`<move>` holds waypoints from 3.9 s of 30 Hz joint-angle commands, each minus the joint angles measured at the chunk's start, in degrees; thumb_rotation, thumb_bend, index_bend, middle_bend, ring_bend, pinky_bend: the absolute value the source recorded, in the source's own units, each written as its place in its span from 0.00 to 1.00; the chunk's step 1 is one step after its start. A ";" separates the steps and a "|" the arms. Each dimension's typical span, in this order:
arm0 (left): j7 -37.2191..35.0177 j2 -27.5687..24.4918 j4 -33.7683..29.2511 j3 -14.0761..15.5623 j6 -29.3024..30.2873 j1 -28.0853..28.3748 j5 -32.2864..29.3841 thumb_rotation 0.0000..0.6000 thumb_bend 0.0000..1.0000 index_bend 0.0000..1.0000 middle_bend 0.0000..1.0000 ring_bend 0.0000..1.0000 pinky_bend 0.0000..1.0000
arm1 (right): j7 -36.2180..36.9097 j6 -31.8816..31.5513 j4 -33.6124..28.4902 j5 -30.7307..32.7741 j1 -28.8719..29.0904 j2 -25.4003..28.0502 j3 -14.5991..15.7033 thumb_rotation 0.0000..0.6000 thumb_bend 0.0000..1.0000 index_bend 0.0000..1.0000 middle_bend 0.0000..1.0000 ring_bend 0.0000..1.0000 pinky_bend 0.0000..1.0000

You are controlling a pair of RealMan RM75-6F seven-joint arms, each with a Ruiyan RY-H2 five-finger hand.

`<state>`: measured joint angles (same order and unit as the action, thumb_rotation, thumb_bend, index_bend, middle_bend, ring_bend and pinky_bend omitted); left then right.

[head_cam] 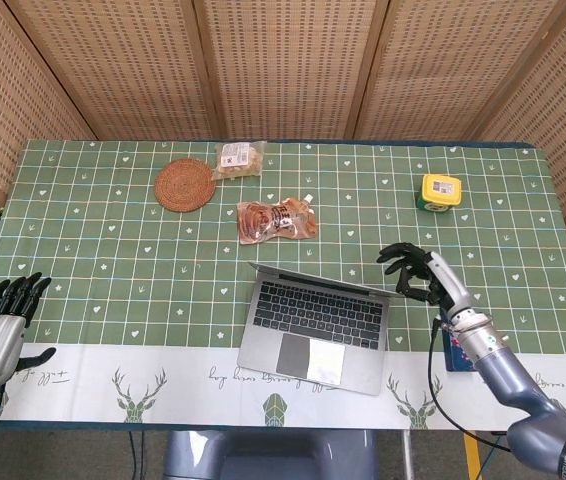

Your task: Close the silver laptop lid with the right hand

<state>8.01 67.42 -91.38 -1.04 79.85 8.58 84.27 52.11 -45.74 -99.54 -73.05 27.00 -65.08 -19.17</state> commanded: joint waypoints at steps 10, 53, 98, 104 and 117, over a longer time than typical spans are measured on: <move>0.26 -0.08 -0.22 0.13 0.15 -0.08 0.22 1.00 0.08 0.00 0.00 0.00 0.00 | 0.87 -0.86 -1.89 -2.08 -0.58 1.32 1.78 1.00 0.89 0.36 0.43 0.43 0.61; 0.95 -0.12 -0.78 0.78 0.44 -0.25 1.48 1.00 0.08 0.00 0.00 0.00 0.00 | 4.95 -4.67 -2.04 -13.20 -1.91 -4.25 14.52 1.00 0.87 0.36 0.43 0.43 0.61; 2.41 0.15 -0.83 1.19 -1.28 0.07 0.59 1.00 0.08 0.00 0.00 0.00 0.00 | 14.13 -5.98 9.28 -16.62 -1.20 -15.31 22.64 1.00 0.86 0.36 0.43 0.43 0.61; 2.46 0.10 -0.85 1.24 -1.36 0.08 0.57 1.00 0.08 0.00 0.00 0.00 0.00 | 14.65 -6.33 9.68 -16.96 -0.93 -15.56 23.14 1.00 0.86 0.36 0.43 0.43 0.61; 2.04 0.01 -0.93 1.10 -0.58 -0.10 0.94 1.00 0.08 0.00 0.00 0.00 0.00 | 10.30 -15.55 7.59 -18.24 -2.80 -11.65 21.10 1.00 0.68 0.26 0.28 0.31 0.43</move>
<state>10.07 67.43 -92.31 0.06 79.25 8.50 85.19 64.44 -58.73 -91.16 -91.01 25.03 -78.40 3.00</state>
